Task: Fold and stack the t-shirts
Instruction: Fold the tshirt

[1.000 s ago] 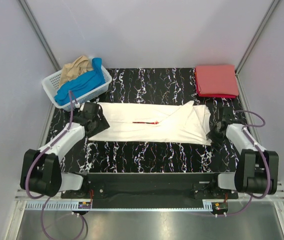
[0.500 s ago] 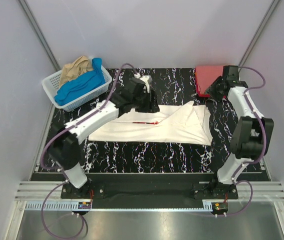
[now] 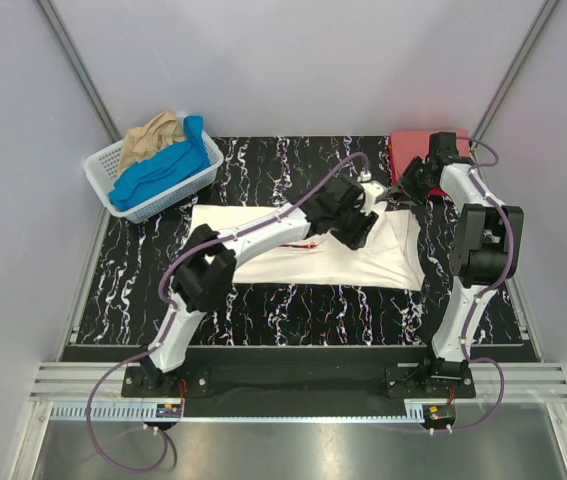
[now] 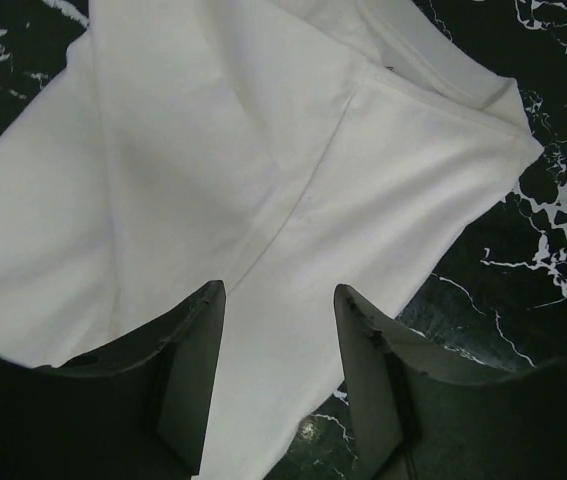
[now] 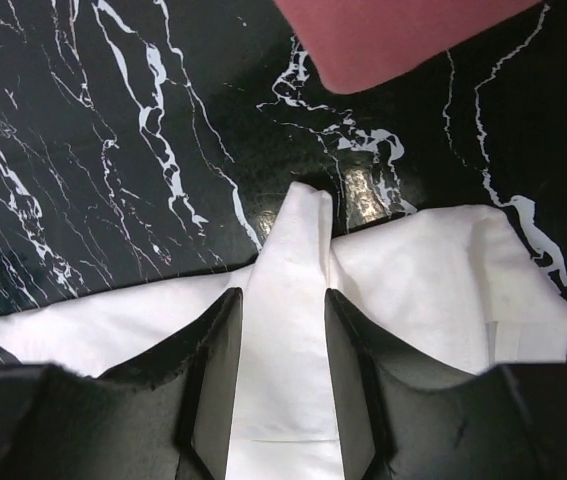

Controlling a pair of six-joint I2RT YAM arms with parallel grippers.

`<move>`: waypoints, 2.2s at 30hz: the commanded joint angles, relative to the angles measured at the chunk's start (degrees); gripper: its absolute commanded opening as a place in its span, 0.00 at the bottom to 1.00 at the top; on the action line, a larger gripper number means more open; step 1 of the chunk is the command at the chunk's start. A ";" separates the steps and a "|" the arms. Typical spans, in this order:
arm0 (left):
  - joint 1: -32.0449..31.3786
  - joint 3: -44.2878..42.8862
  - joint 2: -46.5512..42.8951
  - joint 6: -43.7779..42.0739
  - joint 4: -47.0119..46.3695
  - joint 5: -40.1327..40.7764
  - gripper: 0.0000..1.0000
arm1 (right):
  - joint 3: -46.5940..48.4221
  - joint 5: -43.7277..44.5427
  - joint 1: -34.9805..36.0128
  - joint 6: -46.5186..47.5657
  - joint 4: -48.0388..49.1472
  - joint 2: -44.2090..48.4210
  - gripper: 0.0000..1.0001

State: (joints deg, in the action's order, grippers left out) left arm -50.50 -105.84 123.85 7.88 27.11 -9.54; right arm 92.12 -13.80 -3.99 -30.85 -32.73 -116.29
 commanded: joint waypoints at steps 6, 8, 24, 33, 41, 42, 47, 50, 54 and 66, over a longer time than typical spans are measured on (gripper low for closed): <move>-3.11 -12.62 8.77 -11.92 -0.66 9.28 0.55 | 3.51 -2.55 1.00 2.11 1.53 -3.85 0.47; -3.29 -14.91 10.52 -12.80 -0.66 9.28 0.56 | 4.21 -2.37 1.09 1.85 1.44 -4.82 0.47; -4.34 -19.05 17.12 -16.23 -0.66 9.80 0.56 | 8.34 -2.98 1.88 1.32 1.53 -12.29 0.32; -4.61 -21.68 19.93 -16.32 -0.48 10.07 0.54 | 7.55 -2.63 1.88 1.14 1.53 -10.80 0.16; -4.61 -21.69 19.94 -15.61 -0.92 12.17 0.24 | 7.20 -2.54 1.88 1.23 1.53 -10.71 0.06; -4.69 -21.60 19.76 -15.79 -0.92 12.79 0.14 | 7.29 -2.54 1.88 1.32 1.62 -10.63 0.03; -4.69 -20.46 17.05 -16.05 -1.45 14.81 0.00 | 8.25 -2.98 1.88 1.06 1.62 -10.10 0.00; -4.61 -19.23 14.76 -16.23 -2.24 16.30 0.00 | 9.91 -3.42 1.88 0.44 1.62 -9.92 0.00; -4.34 -18.70 12.82 -16.58 -2.68 18.94 0.00 | 12.73 -6.14 2.05 -0.09 2.14 -10.80 0.00; -1.89 -14.83 9.04 -13.51 -3.21 20.79 0.00 | 14.67 -9.92 2.93 0.27 5.57 -10.89 0.00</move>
State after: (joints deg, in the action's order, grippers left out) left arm -53.34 -121.78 136.97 -6.81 25.91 9.58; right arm 104.03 -20.99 -1.48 -30.46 -30.48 -128.88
